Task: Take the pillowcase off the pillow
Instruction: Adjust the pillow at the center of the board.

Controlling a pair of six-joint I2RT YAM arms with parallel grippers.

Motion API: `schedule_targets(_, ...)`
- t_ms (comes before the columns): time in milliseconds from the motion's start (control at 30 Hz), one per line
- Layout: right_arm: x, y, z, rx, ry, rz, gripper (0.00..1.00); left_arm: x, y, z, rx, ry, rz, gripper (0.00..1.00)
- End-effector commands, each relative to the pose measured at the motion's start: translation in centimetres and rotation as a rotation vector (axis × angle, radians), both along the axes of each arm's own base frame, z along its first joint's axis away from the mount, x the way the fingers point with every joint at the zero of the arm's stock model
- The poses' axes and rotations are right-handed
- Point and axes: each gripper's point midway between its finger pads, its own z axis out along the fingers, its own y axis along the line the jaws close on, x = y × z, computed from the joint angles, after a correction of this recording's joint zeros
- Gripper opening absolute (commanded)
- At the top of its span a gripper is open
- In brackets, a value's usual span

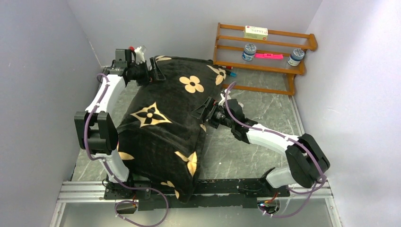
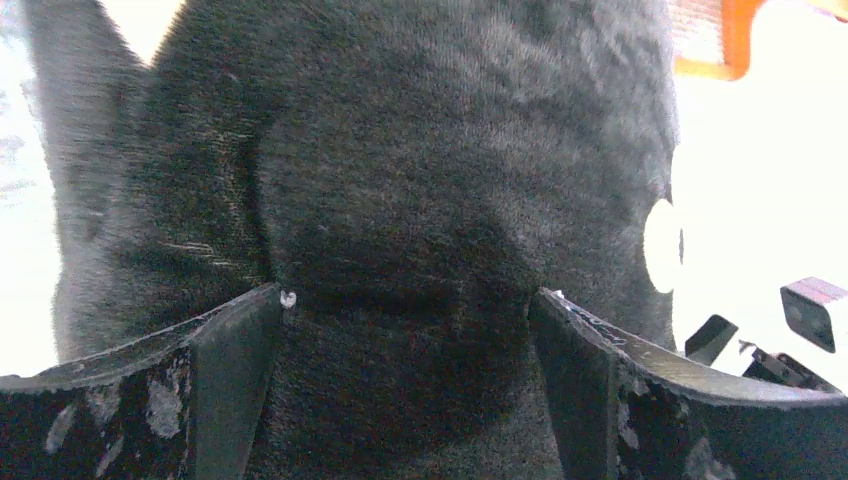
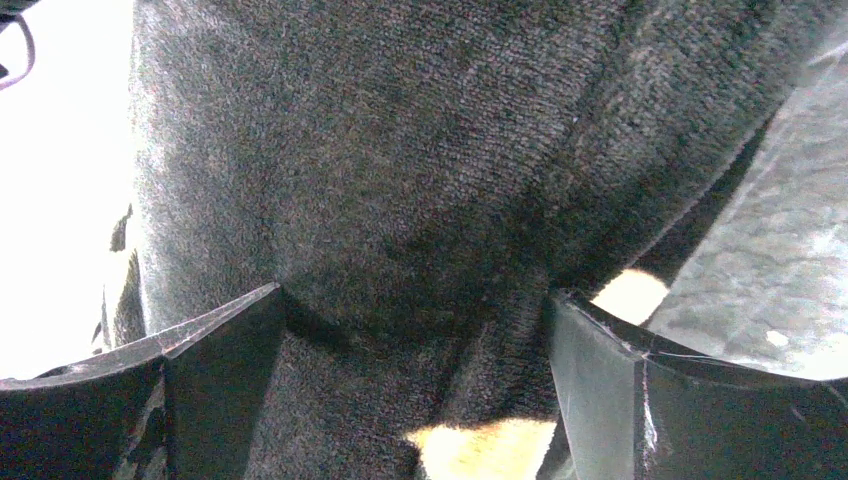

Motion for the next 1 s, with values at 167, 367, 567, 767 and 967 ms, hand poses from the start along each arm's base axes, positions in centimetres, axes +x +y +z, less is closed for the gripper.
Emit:
schedule_targets(167, -1.3, 4.8, 0.7, 0.085, -0.036, 0.166, 0.89, -5.1, -7.0, -3.3, -0.216, 0.092, -0.229, 0.96)
schedule_targets(367, -1.2, 5.2, 0.9, 0.054, -0.074, 0.197, 0.33, -7.1, -8.9, -2.9, -0.274, 0.091, -0.275, 0.65)
schedule_targets(567, -0.9, 4.6, 3.1, -0.017, -0.160, 0.203, 0.00, -7.1, -8.4, 2.9, -0.256, -0.056, -0.256, 0.05)
schedule_targets(767, -0.1, 3.9, 6.6, -0.114, -0.302, 0.218, 0.00, -8.5, -6.9, 8.7, -0.189, -0.200, -0.200, 0.05)
schedule_targets(967, 1.8, 3.7, 11.4, -0.207, -0.466, 0.217, 0.00, -9.6, -3.1, 12.3, -0.064, -0.281, -0.022, 0.05)
